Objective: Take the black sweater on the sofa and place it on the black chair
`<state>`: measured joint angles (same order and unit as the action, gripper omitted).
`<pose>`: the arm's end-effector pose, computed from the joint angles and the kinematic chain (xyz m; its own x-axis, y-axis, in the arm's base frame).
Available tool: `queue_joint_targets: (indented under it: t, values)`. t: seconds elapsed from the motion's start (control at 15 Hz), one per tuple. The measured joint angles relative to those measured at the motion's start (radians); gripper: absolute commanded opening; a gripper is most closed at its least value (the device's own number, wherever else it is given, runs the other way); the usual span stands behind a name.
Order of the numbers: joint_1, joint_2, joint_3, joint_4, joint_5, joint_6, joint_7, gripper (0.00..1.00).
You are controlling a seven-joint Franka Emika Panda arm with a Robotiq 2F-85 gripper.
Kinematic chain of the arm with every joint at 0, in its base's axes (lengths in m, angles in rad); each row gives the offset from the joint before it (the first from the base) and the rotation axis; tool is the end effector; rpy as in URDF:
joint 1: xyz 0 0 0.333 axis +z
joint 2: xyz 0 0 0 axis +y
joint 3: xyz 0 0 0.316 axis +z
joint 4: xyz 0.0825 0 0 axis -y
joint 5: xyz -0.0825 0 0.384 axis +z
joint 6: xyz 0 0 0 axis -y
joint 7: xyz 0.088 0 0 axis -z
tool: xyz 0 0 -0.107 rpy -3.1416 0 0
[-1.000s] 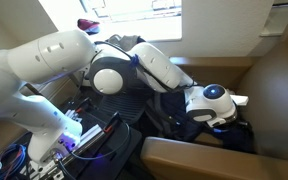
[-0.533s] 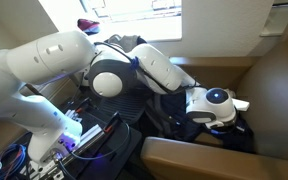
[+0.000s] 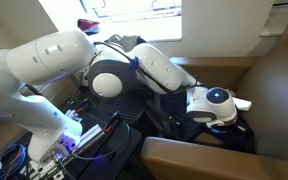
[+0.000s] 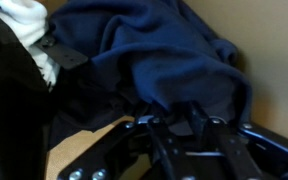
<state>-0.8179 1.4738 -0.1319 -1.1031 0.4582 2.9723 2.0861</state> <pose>0.4209 -0.5832 -0.0594 -0.9469 0.1337 -0.2924 0.2179 0.9356 -0.2777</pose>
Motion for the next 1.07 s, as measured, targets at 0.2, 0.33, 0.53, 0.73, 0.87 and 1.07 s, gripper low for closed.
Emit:
queue_joint_targets:
  t: [0.2, 0.33, 0.53, 0.73, 0.87, 1.07]
  values:
    - [-0.021, -0.004, 0.052, 0.006, 0.000, -0.028, -0.033, 0.00]
    - [-0.035, -0.004, 0.071, 0.012, 0.000, -0.052, -0.041, 0.01]
    - [-0.047, -0.005, 0.077, 0.020, 0.000, -0.086, -0.045, 0.01]
    - [-0.055, -0.021, 0.082, 0.029, 0.000, -0.092, -0.063, 0.01]
    - [-0.067, -0.059, 0.099, 0.034, 0.000, -0.058, -0.103, 0.01]
    - [-0.106, -0.147, 0.165, 0.035, 0.000, 0.045, -0.215, 0.01]
